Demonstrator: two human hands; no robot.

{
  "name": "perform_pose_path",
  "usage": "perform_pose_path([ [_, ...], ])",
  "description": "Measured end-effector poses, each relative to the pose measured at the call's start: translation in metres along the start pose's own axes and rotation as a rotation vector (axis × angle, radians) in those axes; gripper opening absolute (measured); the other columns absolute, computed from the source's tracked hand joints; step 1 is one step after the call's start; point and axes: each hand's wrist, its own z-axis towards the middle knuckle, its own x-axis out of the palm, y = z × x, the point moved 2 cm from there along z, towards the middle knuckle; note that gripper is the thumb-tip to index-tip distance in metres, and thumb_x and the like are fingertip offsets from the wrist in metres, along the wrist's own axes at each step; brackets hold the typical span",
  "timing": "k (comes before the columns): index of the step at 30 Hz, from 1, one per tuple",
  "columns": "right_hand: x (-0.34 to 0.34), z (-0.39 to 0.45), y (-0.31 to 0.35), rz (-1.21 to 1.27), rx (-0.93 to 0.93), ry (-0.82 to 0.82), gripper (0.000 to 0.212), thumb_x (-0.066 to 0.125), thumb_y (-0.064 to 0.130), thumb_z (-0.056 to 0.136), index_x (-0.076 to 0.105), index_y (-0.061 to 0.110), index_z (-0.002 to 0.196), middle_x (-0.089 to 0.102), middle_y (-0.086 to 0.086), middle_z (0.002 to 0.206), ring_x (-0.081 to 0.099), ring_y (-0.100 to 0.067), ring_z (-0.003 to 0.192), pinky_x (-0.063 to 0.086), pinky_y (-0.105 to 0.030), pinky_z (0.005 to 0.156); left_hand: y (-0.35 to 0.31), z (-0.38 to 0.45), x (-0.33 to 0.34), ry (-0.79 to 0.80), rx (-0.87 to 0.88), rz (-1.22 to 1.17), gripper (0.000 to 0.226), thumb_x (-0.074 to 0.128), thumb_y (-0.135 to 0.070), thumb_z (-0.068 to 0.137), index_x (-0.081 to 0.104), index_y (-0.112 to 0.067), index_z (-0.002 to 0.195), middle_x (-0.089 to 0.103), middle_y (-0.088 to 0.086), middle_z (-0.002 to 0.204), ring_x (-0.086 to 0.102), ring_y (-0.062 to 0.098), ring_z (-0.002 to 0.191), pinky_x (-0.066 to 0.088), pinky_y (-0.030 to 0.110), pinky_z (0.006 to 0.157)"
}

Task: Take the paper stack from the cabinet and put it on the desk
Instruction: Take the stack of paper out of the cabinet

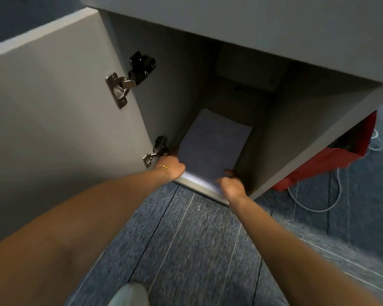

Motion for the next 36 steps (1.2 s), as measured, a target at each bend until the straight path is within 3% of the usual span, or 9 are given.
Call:
perform_pose_path([
  [5, -0.002, 0.000, -0.011, 0.156, 0.007, -0.011, 0.042, 0.060, 0.011, 0.097, 0.057, 0.016, 0.139, 0.059, -0.006, 0.121, 0.057, -0.026, 0.110, 0.047, -0.039, 0.108, -0.001, 0.000, 0.009, 0.019, -0.023, -0.168, 0.067, 0.049, -0.044, 0.090, 0.041, -0.014, 0.150, 0.056, 0.018, 0.143, 0.055, 0.038, 0.129, 0.046, 0.036, 0.105],
  [11, -0.004, 0.001, -0.021, 0.217, 0.037, 0.015, 0.044, 0.060, 0.009, 0.097, 0.055, 0.010, 0.140, 0.062, -0.007, 0.130, 0.057, -0.024, 0.113, 0.046, -0.036, 0.107, 0.001, -0.002, 0.007, -0.014, -0.156, -0.328, 0.053, 0.049, -0.037, 0.090, 0.061, -0.004, 0.130, 0.062, 0.017, 0.133, 0.060, 0.034, 0.113, 0.048, 0.037, 0.099],
  [16, -0.004, -0.002, -0.029, 0.200, -0.005, 0.020, 0.046, 0.059, 0.004, 0.097, 0.054, 0.009, 0.142, 0.060, -0.004, 0.112, 0.055, -0.021, 0.101, 0.044, -0.031, 0.096, 0.006, 0.003, 0.013, -0.057, -0.221, -0.366, 0.057, 0.049, -0.034, 0.083, 0.062, -0.004, 0.130, 0.063, 0.018, 0.133, 0.059, 0.038, 0.121, 0.048, 0.038, 0.102],
  [21, -0.002, -0.003, -0.033, 0.187, -0.051, 0.018, 0.048, 0.061, 0.004, 0.094, 0.054, 0.006, 0.142, 0.062, -0.004, 0.123, 0.054, -0.022, 0.109, 0.042, -0.030, 0.098, -0.007, -0.002, 0.009, -0.078, -0.181, -0.316, 0.028, 0.052, -0.019, 0.087, 0.064, -0.002, 0.104, 0.067, 0.019, 0.120, 0.062, 0.037, 0.105, 0.046, 0.032, 0.081],
  [25, -0.001, -0.004, -0.033, 0.201, -0.067, 0.032, 0.057, 0.062, 0.005, 0.095, 0.048, 0.011, 0.149, 0.058, -0.003, 0.131, 0.050, -0.018, 0.114, 0.040, -0.030, 0.106, -0.007, -0.007, 0.020, -0.127, -0.218, -0.141, 0.052, 0.047, -0.028, 0.085, 0.057, -0.005, 0.131, 0.048, 0.017, 0.144, 0.042, 0.035, 0.135, 0.040, 0.043, 0.108],
  [29, 0.000, -0.004, -0.030, 0.194, -0.074, 0.039, 0.059, 0.061, 0.006, 0.096, 0.046, 0.014, 0.152, 0.057, -0.001, 0.129, 0.055, -0.016, 0.097, 0.041, -0.027, 0.095, -0.010, -0.012, 0.021, -0.133, -0.231, -0.149, 0.054, 0.046, -0.024, 0.089, 0.048, -0.005, 0.140, 0.039, 0.018, 0.150, 0.039, 0.037, 0.138, 0.037, 0.045, 0.113],
  [31, 0.000, -0.003, -0.031, 0.195, -0.079, 0.037, 0.058, 0.060, 0.006, 0.096, 0.046, 0.014, 0.152, 0.058, -0.002, 0.127, 0.054, -0.011, 0.084, 0.041, -0.026, 0.090, -0.011, -0.008, 0.015, -0.113, -0.231, -0.250, 0.046, 0.047, -0.017, 0.091, 0.053, 0.001, 0.134, 0.048, 0.021, 0.144, 0.049, 0.037, 0.133, 0.042, 0.040, 0.109],
  [34, 0.000, -0.003, -0.032, 0.184, -0.082, 0.019, 0.056, 0.059, 0.005, 0.096, 0.047, 0.013, 0.151, 0.057, -0.001, 0.121, 0.051, -0.003, 0.075, 0.042, -0.027, 0.085, -0.011, -0.001, 0.010, -0.114, -0.192, -0.391, 0.012, 0.054, -0.009, 0.090, 0.061, -0.001, 0.095, 0.065, 0.023, 0.125, 0.063, 0.035, 0.106, 0.049, 0.036, 0.084],
  [36, -0.001, -0.004, -0.033, 0.179, -0.084, 0.018, 0.057, 0.059, 0.005, 0.096, 0.046, 0.013, 0.152, 0.058, -0.001, 0.123, 0.054, -0.006, 0.081, 0.043, -0.028, 0.086, -0.008, 0.002, 0.009, -0.140, -0.193, -0.430, 0.011, 0.057, -0.010, 0.087, 0.054, -0.003, 0.079, 0.067, 0.021, 0.105, 0.061, 0.034, 0.089, 0.044, 0.032, 0.071],
])
